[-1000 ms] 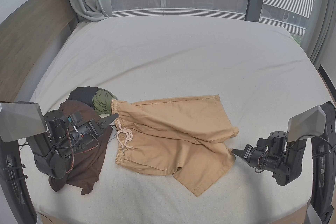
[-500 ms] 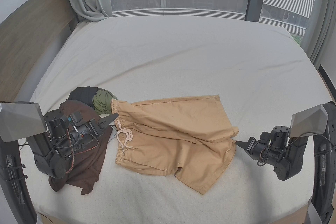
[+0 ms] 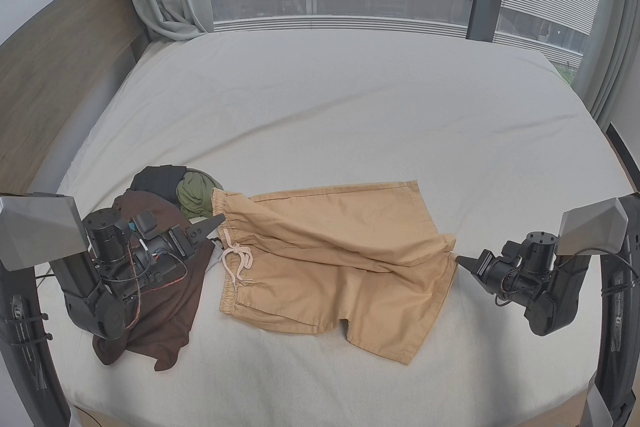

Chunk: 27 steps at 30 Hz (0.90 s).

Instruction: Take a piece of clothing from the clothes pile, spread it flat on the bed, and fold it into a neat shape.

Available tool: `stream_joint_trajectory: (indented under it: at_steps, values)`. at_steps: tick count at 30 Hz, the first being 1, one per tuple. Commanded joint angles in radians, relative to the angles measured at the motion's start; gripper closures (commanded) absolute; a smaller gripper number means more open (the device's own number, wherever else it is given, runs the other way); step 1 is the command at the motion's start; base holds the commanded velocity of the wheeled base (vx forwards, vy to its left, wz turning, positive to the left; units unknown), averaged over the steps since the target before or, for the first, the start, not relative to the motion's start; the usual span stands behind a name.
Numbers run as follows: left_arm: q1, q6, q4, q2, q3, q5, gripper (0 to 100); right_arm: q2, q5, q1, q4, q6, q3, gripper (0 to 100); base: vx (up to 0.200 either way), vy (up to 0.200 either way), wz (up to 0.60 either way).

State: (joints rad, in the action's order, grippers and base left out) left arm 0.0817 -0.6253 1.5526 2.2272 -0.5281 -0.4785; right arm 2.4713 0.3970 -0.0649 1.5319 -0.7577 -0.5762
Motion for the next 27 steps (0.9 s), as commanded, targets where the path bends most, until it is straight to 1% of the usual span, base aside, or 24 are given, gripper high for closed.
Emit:
stream_joint_trajectory:
  at_steps: [1,4,5,7,8,9,10,19,20,25,27]
  values:
    - [-0.002,-0.001,-0.002,0.003,-0.003,0.0,0,0.0,0.0,0.008,-0.003,0.0,-0.022,100,0.0,0.0,0.0]
    - [-0.002,-0.001,0.0,0.003,-0.001,0.0,0,0.0,-0.006,0.008,-0.03,0.0,-0.047,100,0.0,0.0,0.0]
    - [-0.002,-0.001,0.0,0.005,-0.001,-0.002,0,0.002,-0.02,0.008,-0.044,0.0,-0.06,100,0.0,0.0,0.0]
    - [-0.003,-0.001,-0.002,0.005,0.0,-0.003,0,0.006,-0.069,0.008,-0.067,0.0,-0.096,100,0.0,0.0,0.0]
    - [-0.003,-0.001,0.0,0.006,0.0,-0.003,0,0.011,-0.086,0.007,-0.07,0.0,-0.106,100,0.0,0.0,0.0]
    - [-0.003,-0.001,0.0,0.006,0.0,-0.003,0,0.012,-0.089,0.007,-0.07,0.0,-0.106,100,0.0,0.0,0.0]
    - [-0.003,-0.001,-0.002,0.006,0.002,-0.005,0,0.015,-0.11,0.0,-0.067,0.0,-0.113,100,0.0,0.0,0.0]
    - [-0.01,0.001,0.0,0.012,0.014,-0.003,0,0.003,-0.11,-0.004,-0.058,-0.002,-0.103,100,0.0,0.0,0.0]
    - [-0.01,0.003,0.0,0.014,0.017,-0.003,0,0.003,-0.11,-0.004,-0.053,-0.002,-0.105,0,0.0,0.0,0.0]
    - [-0.01,0.022,-0.002,0.015,0.043,-0.011,0,-0.002,-0.112,-0.004,-0.019,0.0,-0.102,0,0.0,0.0,0.0]
    - [-0.011,0.078,-0.002,0.034,0.071,-0.035,0,-0.058,-0.112,-0.003,-0.013,0.003,-0.085,0,0.0,0.0,0.0]
